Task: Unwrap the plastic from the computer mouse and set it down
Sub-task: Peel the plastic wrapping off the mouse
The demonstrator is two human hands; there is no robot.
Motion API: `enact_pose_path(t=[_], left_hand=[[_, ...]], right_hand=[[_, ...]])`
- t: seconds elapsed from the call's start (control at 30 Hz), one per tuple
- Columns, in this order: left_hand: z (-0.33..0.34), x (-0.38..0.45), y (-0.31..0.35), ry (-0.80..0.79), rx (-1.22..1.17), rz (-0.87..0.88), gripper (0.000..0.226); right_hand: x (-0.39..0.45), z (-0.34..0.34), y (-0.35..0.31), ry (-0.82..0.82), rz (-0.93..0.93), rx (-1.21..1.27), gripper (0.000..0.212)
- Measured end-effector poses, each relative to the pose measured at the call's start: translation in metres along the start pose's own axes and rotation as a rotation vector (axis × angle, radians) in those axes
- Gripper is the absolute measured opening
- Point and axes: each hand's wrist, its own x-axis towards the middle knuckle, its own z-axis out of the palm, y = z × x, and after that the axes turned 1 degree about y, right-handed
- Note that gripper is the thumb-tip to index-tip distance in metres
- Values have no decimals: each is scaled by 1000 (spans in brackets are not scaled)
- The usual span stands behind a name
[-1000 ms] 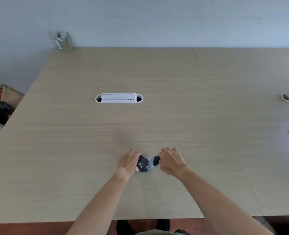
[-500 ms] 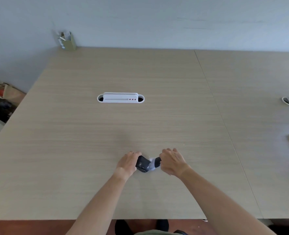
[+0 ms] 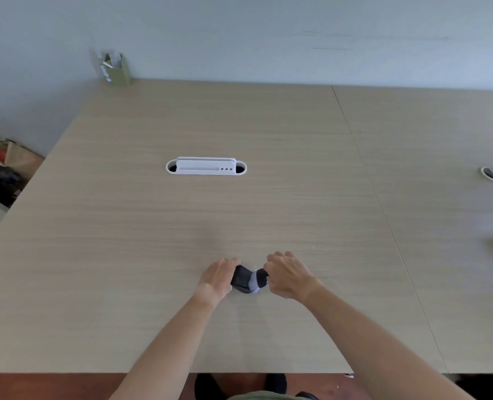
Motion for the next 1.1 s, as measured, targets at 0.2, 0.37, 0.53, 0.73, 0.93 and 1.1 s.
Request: enact_pose_path(t=[0.2, 0.37, 0.53, 0.73, 0.93, 1.1], left_hand=[[0, -6, 4, 12, -50, -40, 37], [2, -7, 6, 27, -65, -65, 34], [4, -8, 6, 18, -79, -119, 44], [-1, -7, 11, -8, -109, -140, 48], [0, -9, 11, -2, -111, -153, 57], [3, -12, 8, 24, -150, -164, 59]], right_hand=[[5, -5, -12, 63, -79, 88, 13], [-3, 12, -11, 99, -99, 88, 14], [-19, 14, 23, 89, -6, 38, 17], [-5, 7, 0, 177, -159, 59, 12], [0, 10, 0, 150, -71, 79, 17], [-5, 6, 19, 155, 44, 178, 19]])
